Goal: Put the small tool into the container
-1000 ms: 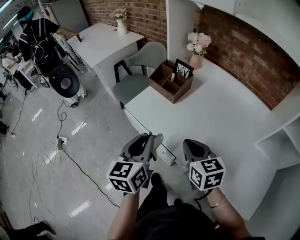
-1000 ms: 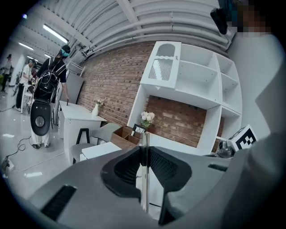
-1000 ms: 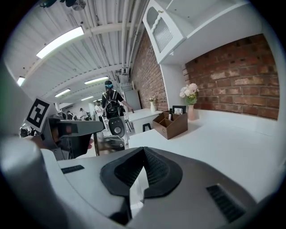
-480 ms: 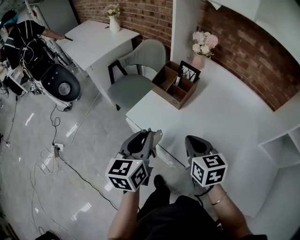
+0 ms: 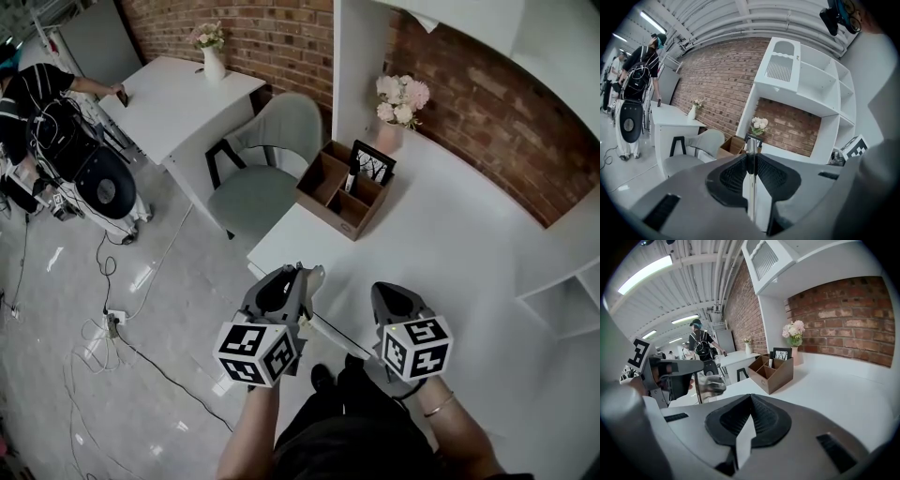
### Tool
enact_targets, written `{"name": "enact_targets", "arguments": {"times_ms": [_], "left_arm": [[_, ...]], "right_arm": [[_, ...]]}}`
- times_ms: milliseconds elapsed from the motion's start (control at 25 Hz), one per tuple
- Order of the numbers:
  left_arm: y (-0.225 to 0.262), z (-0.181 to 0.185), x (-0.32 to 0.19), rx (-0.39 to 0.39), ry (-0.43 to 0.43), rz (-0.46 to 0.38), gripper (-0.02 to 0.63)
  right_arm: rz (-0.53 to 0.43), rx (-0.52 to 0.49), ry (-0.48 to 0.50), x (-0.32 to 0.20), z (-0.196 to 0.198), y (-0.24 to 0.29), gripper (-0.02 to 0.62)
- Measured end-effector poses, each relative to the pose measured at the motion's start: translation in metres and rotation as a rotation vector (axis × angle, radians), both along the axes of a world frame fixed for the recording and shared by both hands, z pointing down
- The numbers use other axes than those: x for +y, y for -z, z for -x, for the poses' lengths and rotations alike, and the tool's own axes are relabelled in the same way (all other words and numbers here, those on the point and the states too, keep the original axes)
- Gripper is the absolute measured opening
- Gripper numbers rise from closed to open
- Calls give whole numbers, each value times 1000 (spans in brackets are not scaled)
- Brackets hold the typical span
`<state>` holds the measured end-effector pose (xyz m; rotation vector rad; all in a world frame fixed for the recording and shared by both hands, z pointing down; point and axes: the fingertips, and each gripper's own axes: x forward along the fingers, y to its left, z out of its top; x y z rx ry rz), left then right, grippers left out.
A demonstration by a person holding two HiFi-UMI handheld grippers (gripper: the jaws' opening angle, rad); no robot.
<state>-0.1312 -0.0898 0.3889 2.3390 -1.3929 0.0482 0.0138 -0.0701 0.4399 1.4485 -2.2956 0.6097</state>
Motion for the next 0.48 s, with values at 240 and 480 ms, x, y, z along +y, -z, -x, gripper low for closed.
{"name": "enact_targets", "arguments": {"times_ms": [240, 480], "left_arm": [[1, -10, -31, -14, 8, 4, 66], [4, -17, -66, -25, 22, 5, 66]], "right_arm": [[-2, -17, 5, -30, -9, 1, 3], [8, -35, 26, -60, -15, -2, 3]]}}
